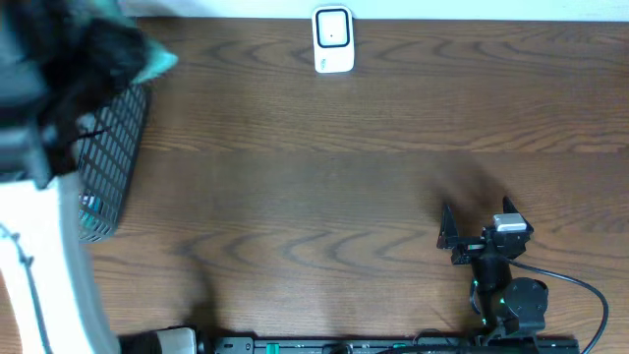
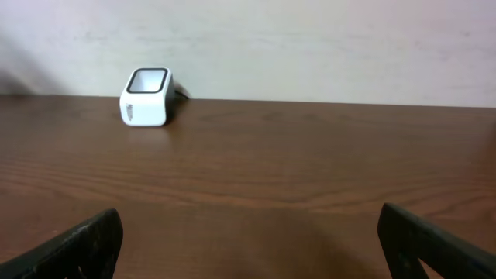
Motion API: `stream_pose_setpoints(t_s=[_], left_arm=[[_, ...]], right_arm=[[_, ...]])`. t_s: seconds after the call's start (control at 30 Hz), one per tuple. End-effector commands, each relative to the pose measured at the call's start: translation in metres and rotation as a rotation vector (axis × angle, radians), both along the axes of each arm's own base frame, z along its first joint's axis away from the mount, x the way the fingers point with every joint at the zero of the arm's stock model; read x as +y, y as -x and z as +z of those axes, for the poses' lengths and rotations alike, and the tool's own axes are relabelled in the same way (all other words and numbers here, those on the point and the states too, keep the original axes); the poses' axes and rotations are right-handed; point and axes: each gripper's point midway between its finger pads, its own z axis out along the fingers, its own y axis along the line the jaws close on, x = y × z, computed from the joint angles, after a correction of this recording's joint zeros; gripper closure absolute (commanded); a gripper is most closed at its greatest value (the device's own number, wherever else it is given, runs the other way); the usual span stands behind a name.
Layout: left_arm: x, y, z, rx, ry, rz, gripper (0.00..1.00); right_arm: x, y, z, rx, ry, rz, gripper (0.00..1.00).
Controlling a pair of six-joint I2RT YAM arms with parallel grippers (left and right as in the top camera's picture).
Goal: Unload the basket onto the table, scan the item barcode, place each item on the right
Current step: 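Carry the green pack to the scanner and release it in front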
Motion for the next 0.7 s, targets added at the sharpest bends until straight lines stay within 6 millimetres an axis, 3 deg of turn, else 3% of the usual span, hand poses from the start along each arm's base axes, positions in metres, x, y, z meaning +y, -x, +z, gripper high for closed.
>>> stream_pose_setpoints(t_s=[0.0,0.1,0.2,0.3,0.4,0.53,0.6,0.67], left_arm=[[-0.053,-0.029,-0.049,0.114,-0.058,-0.207,0.71],[-0.095,-0.049,-0.099,0.233,-0.059,-0.305,0.71],[-0.146,-0.065,-0.166,0.375,-0.075,-0.413,0.70],[-0.176,-0.070,-0.208,0.447,-0.089,-0.472,0.67],[-0.214,-0.071,-0.263,0.529,-0.112,-0.541,0.67],[-0.241,-0.066,-0.296,0.571,-0.132,-0.594,0.66],[-0.255,-0.063,-0.305,0.573,-0.140,-0.620,0.45],[-0.266,-0.059,-0.307,0.564,-0.146,-0.642,0.44]], right_arm=[[-0.003,0.000,-0.001,0.001,0.001,-0.013,0.01],[-0.003,0.000,-0.001,0.001,0.001,-0.013,0.01],[-0.003,0.000,-0.001,0.001,0.001,-0.013,0.01],[-0.003,0.000,-0.001,0.001,0.001,-0.013,0.01],[-0.003,0.000,-0.001,0.001,0.001,-0.013,0.01],[-0.003,0.000,-0.001,0.001,0.001,-0.013,0.01],[-0.003,0.000,-0.001,0.001,0.001,-0.013,0.01],[-0.003,0.000,-0.001,0.001,0.001,-0.013,0.01]])
